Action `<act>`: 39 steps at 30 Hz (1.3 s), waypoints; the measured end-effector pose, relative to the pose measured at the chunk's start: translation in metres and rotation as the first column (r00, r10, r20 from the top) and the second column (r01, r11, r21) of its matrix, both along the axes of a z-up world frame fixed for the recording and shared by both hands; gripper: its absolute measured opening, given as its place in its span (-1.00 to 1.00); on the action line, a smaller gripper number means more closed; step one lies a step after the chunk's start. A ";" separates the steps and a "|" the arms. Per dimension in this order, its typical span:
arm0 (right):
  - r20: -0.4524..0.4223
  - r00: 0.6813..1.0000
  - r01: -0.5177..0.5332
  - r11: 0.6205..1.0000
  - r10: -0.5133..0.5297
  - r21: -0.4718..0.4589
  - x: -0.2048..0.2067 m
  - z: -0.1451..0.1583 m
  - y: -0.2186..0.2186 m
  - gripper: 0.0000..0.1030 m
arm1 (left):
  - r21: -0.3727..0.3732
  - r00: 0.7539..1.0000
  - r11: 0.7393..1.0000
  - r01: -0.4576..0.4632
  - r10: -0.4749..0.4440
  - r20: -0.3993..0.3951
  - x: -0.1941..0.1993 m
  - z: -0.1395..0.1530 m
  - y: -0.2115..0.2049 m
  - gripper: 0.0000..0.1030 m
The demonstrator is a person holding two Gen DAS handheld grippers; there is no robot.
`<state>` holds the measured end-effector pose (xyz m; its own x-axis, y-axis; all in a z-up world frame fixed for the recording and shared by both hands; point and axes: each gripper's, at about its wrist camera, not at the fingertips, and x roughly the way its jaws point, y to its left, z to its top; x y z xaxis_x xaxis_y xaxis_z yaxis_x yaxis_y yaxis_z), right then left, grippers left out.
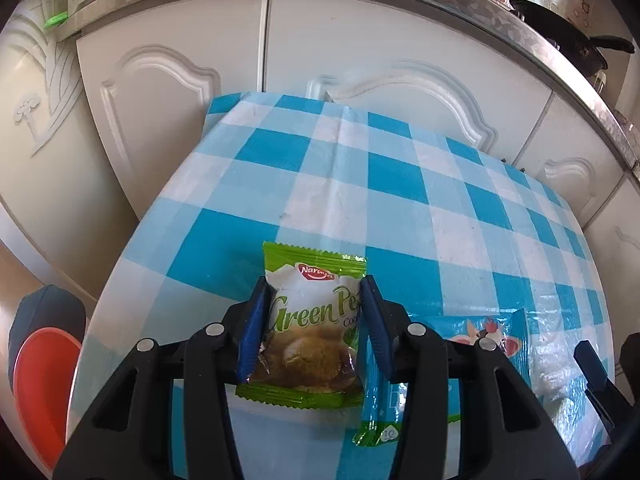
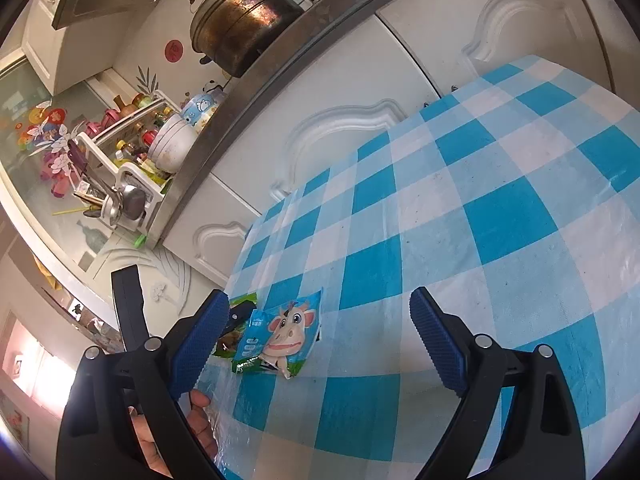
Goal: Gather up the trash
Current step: 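Grasp the blue cow-printed packet with the right gripper while the left holds Green Peas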
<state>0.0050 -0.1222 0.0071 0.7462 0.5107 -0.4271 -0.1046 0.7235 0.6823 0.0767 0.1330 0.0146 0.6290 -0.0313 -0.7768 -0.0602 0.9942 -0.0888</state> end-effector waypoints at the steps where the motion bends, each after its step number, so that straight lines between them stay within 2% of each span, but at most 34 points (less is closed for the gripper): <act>1: -0.004 1.000 -0.004 1.000 0.004 -0.007 -0.001 0.000 0.002 0.77 | -0.004 1.000 1.000 0.003 -0.003 -0.004 -0.004 0.000 -0.004 -0.09; 10: -0.062 0.998 -0.027 1.000 0.027 0.007 -0.020 -0.008 0.009 0.76 | -0.041 0.999 0.999 0.036 -0.037 -0.027 -0.042 -0.002 -0.033 -0.09; 15: -0.079 0.995 -0.056 0.998 0.058 0.025 -0.027 -0.011 0.008 0.77 | -0.067 0.995 0.994 0.091 -0.094 -0.045 -0.065 -0.003 -0.047 -0.09; 22: -0.122 0.992 -0.019 1.000 0.021 0.017 -0.024 -0.015 -0.012 0.80 | -0.109 0.980 0.978 0.178 -0.186 -0.070 -0.098 -0.005 -0.072 -0.10; 25: -0.139 0.990 -0.015 1.000 0.012 -0.023 -0.019 -0.015 -0.019 0.80 | -0.122 0.965 0.963 0.240 -0.251 -0.078 -0.114 -0.007 -0.088 -0.10; 28: -0.145 0.989 -0.043 0.997 0.033 -0.065 -0.016 -0.015 -0.019 0.80 | -0.172 0.945 0.939 0.296 -0.315 -0.090 -0.126 -0.008 -0.098 -0.10; 30: -0.154 0.987 -0.070 0.988 0.049 -0.135 -0.016 -0.012 -0.011 0.80 | -0.195 0.939 0.931 0.308 -0.330 -0.094 -0.130 -0.008 -0.098 -0.10; 34: -0.162 0.984 -0.115 0.953 0.071 -0.281 -0.016 -0.009 0.005 0.80 | -0.184 0.953 0.945 0.269 -0.289 -0.091 -0.132 -0.007 -0.084 -0.10; 39: -0.158 0.985 -0.139 0.879 0.074 -0.456 -0.017 -0.010 0.020 0.80 | -0.153 0.971 0.965 0.211 -0.225 -0.076 -0.136 -0.003 -0.057 -0.10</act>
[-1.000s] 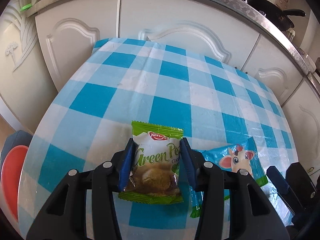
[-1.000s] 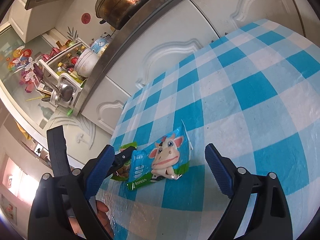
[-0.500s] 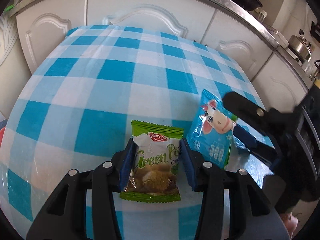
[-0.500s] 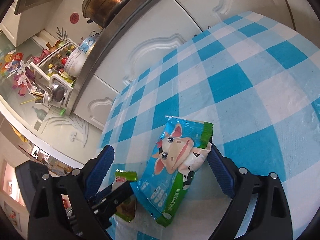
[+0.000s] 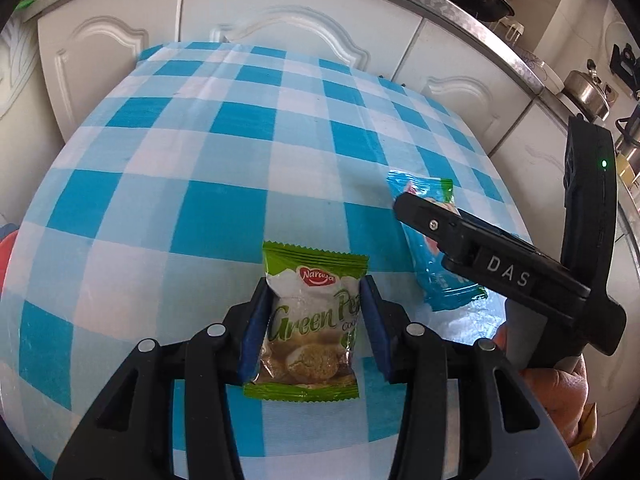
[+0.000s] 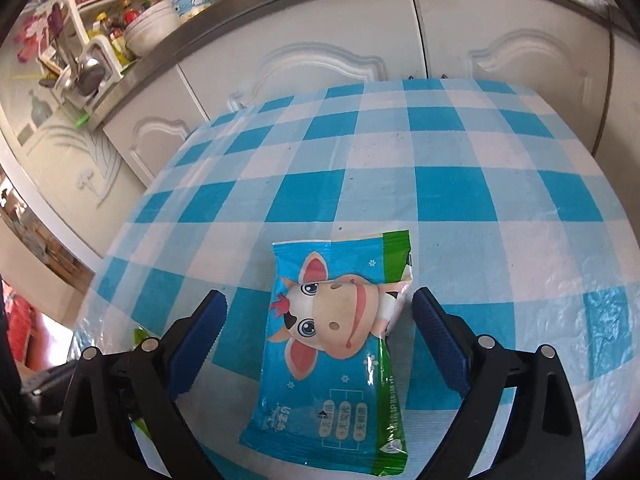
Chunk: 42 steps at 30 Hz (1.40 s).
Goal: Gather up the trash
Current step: 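Grasp the blue cow-printed packet with the right gripper while the left holds Green Peas, then lift both packets and carry them to the red bucket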
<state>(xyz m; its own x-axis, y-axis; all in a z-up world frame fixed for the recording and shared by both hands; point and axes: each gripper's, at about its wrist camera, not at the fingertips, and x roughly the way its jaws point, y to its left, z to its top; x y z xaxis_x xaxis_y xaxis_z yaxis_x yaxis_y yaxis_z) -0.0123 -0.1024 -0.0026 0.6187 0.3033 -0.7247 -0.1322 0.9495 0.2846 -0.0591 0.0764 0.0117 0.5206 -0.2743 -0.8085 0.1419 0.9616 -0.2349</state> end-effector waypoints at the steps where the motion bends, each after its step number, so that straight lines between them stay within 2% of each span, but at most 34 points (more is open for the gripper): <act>1: 0.001 1.000 -0.011 1.000 0.011 -0.022 0.000 -0.001 0.003 0.80 | 0.002 1.000 1.000 -0.008 0.008 0.003 0.000 0.001 0.004 -0.10; 6: 0.001 1.000 -0.024 0.991 0.025 -0.128 0.000 -0.002 0.015 0.31 | 0.025 0.999 0.999 -0.045 0.045 0.030 0.002 0.005 0.018 -0.10; 9: 0.003 1.000 -0.029 0.986 0.030 -0.165 0.001 -0.003 0.018 0.23 | 0.046 0.998 0.998 -0.053 0.051 0.043 0.002 0.008 0.020 -0.10; 15: 0.016 0.999 -0.042 0.984 0.045 -0.174 0.002 -0.001 0.018 0.06 | 0.082 0.997 0.995 -0.058 0.053 0.061 0.001 0.010 0.023 -0.10; 23: 0.052 0.998 -0.035 0.999 0.034 0.014 0.003 0.005 0.000 -0.06 | 0.110 0.994 0.991 -0.069 0.060 0.087 -0.001 0.015 0.028 -0.10; 31: 0.089 0.994 -0.082 0.982 0.068 0.169 0.000 0.011 -0.002 -0.07 | 0.132 0.992 0.988 -0.086 0.073 0.104 -0.004 0.018 0.034 -0.10; 42: 0.072 0.991 -0.127 0.953 0.111 0.274 -0.001 0.011 0.007 -0.07 | 0.127 0.987 0.985 -0.117 0.101 0.126 -0.009 0.023 0.051 -0.10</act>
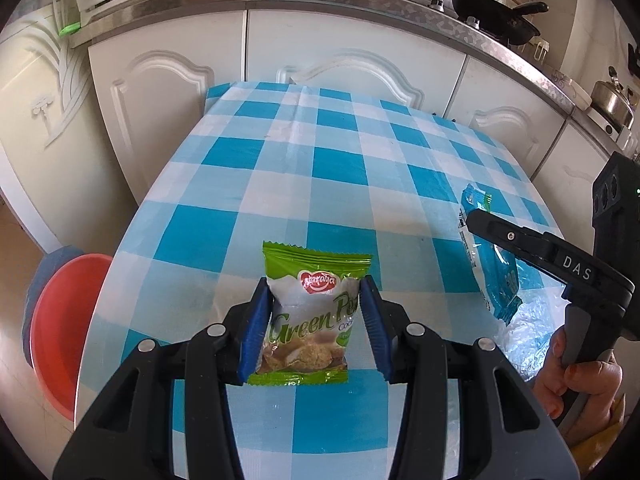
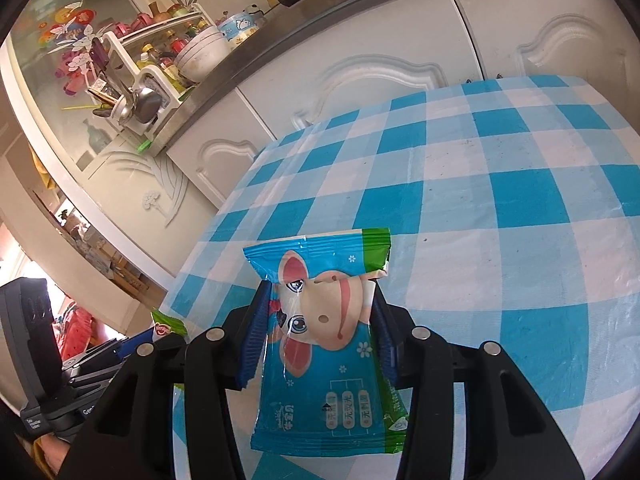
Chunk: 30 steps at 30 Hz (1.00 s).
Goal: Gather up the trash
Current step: 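Lift both packets and carry them to the red bucket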
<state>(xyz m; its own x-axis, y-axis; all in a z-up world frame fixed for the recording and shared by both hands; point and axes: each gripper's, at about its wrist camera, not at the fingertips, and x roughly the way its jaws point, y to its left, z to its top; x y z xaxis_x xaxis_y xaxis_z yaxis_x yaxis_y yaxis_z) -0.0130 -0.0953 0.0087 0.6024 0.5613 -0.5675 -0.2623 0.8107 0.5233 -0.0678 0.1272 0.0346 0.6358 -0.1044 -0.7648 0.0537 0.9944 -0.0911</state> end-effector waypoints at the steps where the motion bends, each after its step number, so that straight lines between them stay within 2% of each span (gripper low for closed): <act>1: -0.001 1.000 -0.004 1.000 0.004 0.004 -0.001 0.000 0.002 -0.07 | -0.001 1.000 1.000 -0.002 0.002 0.003 -0.001 0.001 0.002 -0.10; 9: -0.001 0.998 -0.064 0.997 0.064 0.033 -0.007 0.010 0.030 -0.07 | -0.021 0.999 0.999 -0.038 0.038 0.029 -0.010 0.008 0.028 -0.10; 17: -0.021 0.991 -0.131 0.991 0.132 0.038 -0.014 0.015 0.068 -0.07 | -0.058 0.995 0.995 -0.083 0.086 0.057 -0.021 0.018 0.067 -0.27; 22: -0.033 0.990 -0.139 0.990 0.139 -0.009 -0.020 0.014 0.084 -0.07 | -0.119 0.994 0.988 -0.097 0.103 0.047 -0.028 0.017 0.092 -0.28; 23: -0.036 0.990 -0.134 0.991 0.133 -0.018 -0.022 0.014 0.085 -0.07 | -0.135 0.995 0.987 -0.087 0.092 0.037 -0.029 0.015 0.093 -0.26; 27: -0.045 0.993 -0.107 0.993 0.105 -0.048 -0.024 0.013 0.084 -0.07 | -0.145 0.999 0.989 -0.040 0.042 0.017 -0.031 0.004 0.080 0.20; 30: -0.052 0.995 -0.088 0.994 0.084 -0.066 -0.025 0.012 0.081 -0.07 | -0.151 1.000 0.988 -0.001 0.001 0.002 -0.025 -0.004 0.067 0.23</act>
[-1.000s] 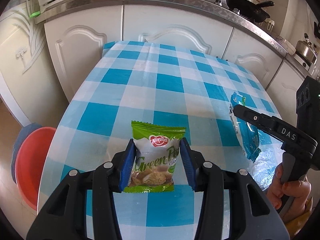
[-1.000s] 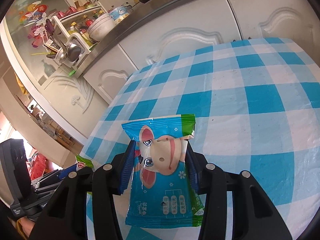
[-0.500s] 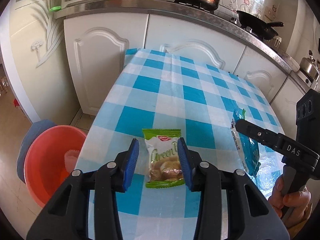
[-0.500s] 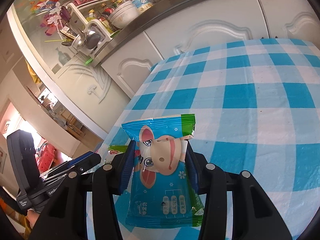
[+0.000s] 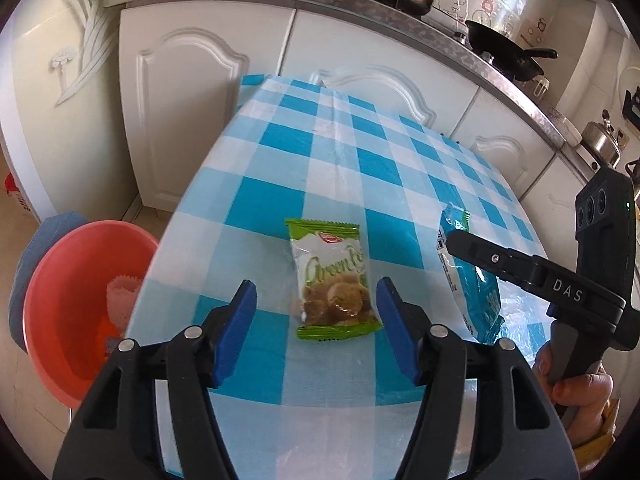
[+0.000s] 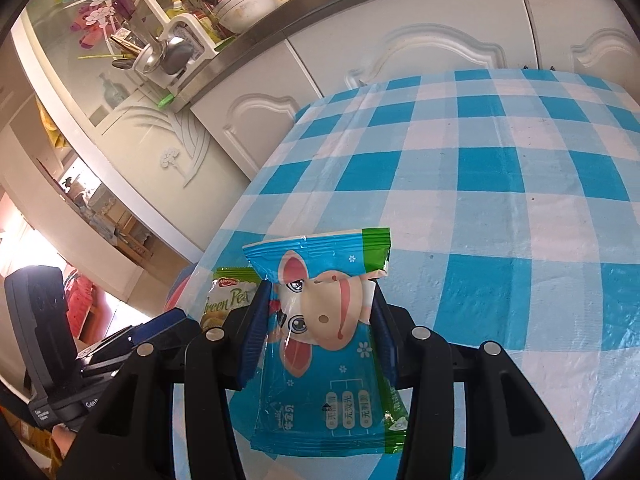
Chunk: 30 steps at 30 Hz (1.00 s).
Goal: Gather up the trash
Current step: 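Lift both packets and carry them to the red bucket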
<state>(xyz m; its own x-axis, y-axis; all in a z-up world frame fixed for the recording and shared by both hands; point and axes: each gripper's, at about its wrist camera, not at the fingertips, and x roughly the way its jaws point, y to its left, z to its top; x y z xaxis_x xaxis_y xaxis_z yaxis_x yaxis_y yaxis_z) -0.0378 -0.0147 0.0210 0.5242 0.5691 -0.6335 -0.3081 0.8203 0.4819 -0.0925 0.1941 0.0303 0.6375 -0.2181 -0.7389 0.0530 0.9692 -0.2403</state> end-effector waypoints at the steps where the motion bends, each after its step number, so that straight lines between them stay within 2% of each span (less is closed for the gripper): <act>1: 0.000 1.000 0.005 1.000 -0.005 -0.007 -0.001 0.000 -0.001 -0.07 | 0.005 1.000 1.000 0.015 -0.015 -0.002 0.003 -0.003 -0.006 0.23; 5: 0.003 1.000 0.018 0.999 -0.018 -0.031 -0.006 0.002 -0.004 -0.07 | 0.054 1.000 0.998 0.022 -0.020 -0.022 0.020 -0.015 -0.019 0.16; 7: 0.002 1.000 0.023 0.999 -0.023 -0.040 -0.007 0.003 -0.005 -0.07 | 0.069 1.000 0.997 0.019 -0.018 -0.015 0.023 -0.016 -0.021 -0.15; 10: -0.003 1.000 0.030 0.998 -0.030 -0.047 -0.007 0.003 -0.005 -0.07 | 0.053 1.000 0.998 0.019 -0.019 -0.012 0.025 -0.016 -0.018 -0.26; 15: -0.009 1.000 0.024 0.999 -0.025 -0.049 -0.008 0.004 0.003 -0.07 | 0.004 1.000 1.000 0.002 -0.002 -0.003 0.020 -0.014 -0.004 -0.33; 24: -0.040 0.997 -0.068 0.998 0.068 0.008 -0.006 0.015 0.048 -0.07 | -0.095 0.991 0.988 -0.121 0.125 0.040 -0.009 0.008 0.068 -0.33; 30: -0.042 0.984 -0.173 0.983 0.176 0.059 -0.003 0.031 0.099 -0.06 | -0.108 0.953 0.950 -0.292 0.299 0.052 -0.036 0.013 0.145 -0.33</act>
